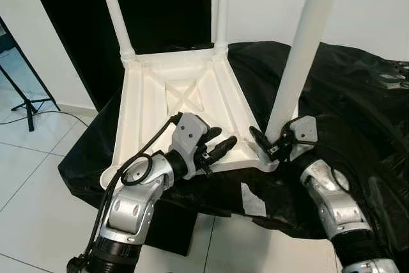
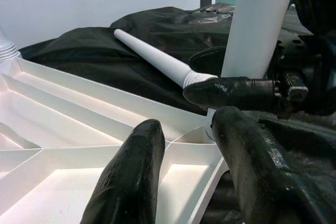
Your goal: Building children table
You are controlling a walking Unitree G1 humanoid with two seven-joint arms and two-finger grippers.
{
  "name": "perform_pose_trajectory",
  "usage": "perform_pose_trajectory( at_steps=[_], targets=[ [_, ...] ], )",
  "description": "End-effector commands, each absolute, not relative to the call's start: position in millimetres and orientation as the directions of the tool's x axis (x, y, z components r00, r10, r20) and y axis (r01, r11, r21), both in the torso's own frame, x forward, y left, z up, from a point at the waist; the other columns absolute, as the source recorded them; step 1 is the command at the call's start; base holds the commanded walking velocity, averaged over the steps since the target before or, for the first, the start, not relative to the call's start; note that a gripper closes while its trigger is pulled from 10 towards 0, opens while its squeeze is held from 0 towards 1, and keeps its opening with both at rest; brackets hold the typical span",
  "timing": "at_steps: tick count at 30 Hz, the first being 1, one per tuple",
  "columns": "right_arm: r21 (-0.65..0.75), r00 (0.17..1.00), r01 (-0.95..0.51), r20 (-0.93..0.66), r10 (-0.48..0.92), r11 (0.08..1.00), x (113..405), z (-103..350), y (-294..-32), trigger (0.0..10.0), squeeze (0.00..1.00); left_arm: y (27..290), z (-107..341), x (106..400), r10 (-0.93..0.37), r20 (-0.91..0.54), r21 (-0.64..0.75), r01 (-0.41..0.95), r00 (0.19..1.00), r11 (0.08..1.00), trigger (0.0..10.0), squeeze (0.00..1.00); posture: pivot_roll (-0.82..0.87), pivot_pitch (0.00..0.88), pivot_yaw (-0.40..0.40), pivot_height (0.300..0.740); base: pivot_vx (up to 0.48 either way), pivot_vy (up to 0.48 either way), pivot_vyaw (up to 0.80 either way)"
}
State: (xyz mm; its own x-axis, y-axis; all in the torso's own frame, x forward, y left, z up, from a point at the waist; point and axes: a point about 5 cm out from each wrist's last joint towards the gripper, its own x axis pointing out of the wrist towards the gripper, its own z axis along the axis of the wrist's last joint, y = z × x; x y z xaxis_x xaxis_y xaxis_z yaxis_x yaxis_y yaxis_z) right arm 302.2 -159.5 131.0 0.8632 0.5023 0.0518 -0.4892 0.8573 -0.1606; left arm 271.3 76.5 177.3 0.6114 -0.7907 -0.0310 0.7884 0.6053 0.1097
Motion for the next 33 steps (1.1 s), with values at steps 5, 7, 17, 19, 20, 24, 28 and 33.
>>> perform_pose_trajectory(
  at_steps=[5, 7, 17, 19, 20, 24, 28, 33],
  targets=[
    [-0.074, 0.810, -0.582, -0.143, 0.569, 0.810, 292, 95, -160, 10.0, 0.00, 79, 180, 273, -0.753, -0.019, 0.107, 0.750, 0.658, 0.653, 10.0, 0.00, 0.03, 0.000, 0.017, 0.740, 0.000, 0.000, 0.00],
    [-0.075, 0.795, -0.602, -0.158, 0.586, 0.795, 290, 93, -161, 10.0, 0.00, 79, 180, 273, -0.752, -0.017, 0.106, 0.749, 0.659, 0.654, 10.0, 0.00, 0.04, 0.000, 0.014, 0.740, 0.000, 0.000, 0.00],
    [-0.056, 0.704, -0.700, -0.218, 0.676, 0.712, 286, 92, -167, 10.0, 0.00, 80, 180, 272, -0.747, -0.015, 0.103, 0.745, 0.664, 0.660, 10.0, 0.00, 0.04, 0.000, 0.012, 0.740, 0.000, 0.000, 0.00],
    [-0.052, 0.694, -0.710, -0.224, 0.684, 0.703, 286, 91, -169, 10.0, 0.00, 79, 181, 272, -0.747, -0.015, 0.104, 0.744, 0.665, 0.660, 10.0, 0.00, 0.04, 0.000, 0.011, 0.740, 0.000, 0.000, 0.00],
    [-0.050, 0.687, -0.716, -0.228, 0.690, 0.697, 286, 91, -170, 10.0, 0.00, 79, 181, 272, -0.747, -0.015, 0.105, 0.744, 0.665, 0.660, 10.0, 0.00, 0.04, 0.000, 0.011, 0.740, 0.000, 0.000, 0.00],
    [-0.026, 0.669, -0.731, -0.223, 0.709, 0.682, 286, 91, -172, 10.0, 0.00, 80, 182, 272, -0.746, -0.014, 0.106, 0.743, 0.666, 0.661, 10.0, 0.00, 0.05, 0.000, 0.011, 0.740, 0.000, 0.000, 0.00],
    [-0.003, 0.662, -0.735, -0.216, 0.718, 0.678, 286, 89, -174, 10.0, 0.00, 80, 182, 271, -0.745, -0.014, 0.107, 0.741, 0.667, 0.662, 10.0, 0.00, 0.05, 0.000, 0.008, 0.740, 0.000, 0.000, 0.00],
    [0.052, 0.681, -0.708, -0.211, 0.701, 0.704, 288, 85, -178, 10.0, 0.00, 81, 182, 271, -0.742, -0.015, 0.108, 0.739, 0.670, 0.665, 10.0, 0.00, 0.06, 0.000, 0.010, 0.740, 0.000, 0.000, 0.00]
  ],
)
